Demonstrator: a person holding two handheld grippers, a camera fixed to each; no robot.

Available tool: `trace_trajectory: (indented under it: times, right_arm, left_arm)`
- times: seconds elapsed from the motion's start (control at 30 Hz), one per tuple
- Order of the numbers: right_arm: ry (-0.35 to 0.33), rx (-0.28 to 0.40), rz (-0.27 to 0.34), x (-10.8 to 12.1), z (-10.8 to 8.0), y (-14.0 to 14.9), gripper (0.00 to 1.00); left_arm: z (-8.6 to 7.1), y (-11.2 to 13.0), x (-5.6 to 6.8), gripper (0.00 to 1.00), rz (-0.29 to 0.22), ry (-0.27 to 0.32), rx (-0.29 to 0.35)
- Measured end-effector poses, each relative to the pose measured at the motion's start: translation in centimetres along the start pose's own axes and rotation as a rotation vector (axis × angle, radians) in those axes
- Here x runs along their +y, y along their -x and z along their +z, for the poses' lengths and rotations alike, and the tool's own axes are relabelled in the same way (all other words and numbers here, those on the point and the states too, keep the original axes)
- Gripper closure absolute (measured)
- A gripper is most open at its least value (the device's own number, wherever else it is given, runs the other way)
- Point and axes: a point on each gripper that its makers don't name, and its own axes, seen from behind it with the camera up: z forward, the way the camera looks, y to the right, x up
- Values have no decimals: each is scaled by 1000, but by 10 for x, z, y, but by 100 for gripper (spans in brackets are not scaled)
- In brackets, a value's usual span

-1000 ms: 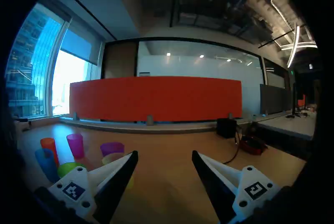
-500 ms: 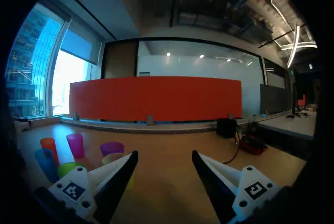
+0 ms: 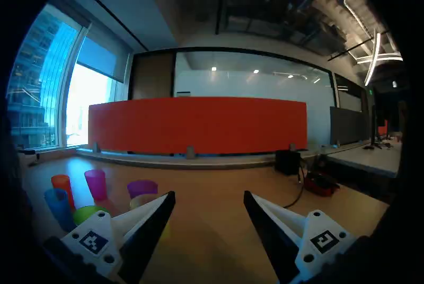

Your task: Pour water

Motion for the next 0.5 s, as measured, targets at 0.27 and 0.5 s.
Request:
trace_trajectory:
  times: [0.27,0.5]
  right_arm:
    - [0,0,0,0,0,0,0]
    - [0,0,0,0,0,0,0]
  left_arm:
    - [2,1,1,3,0,1,0]
    - [2,0,1,3,-2,0,0]
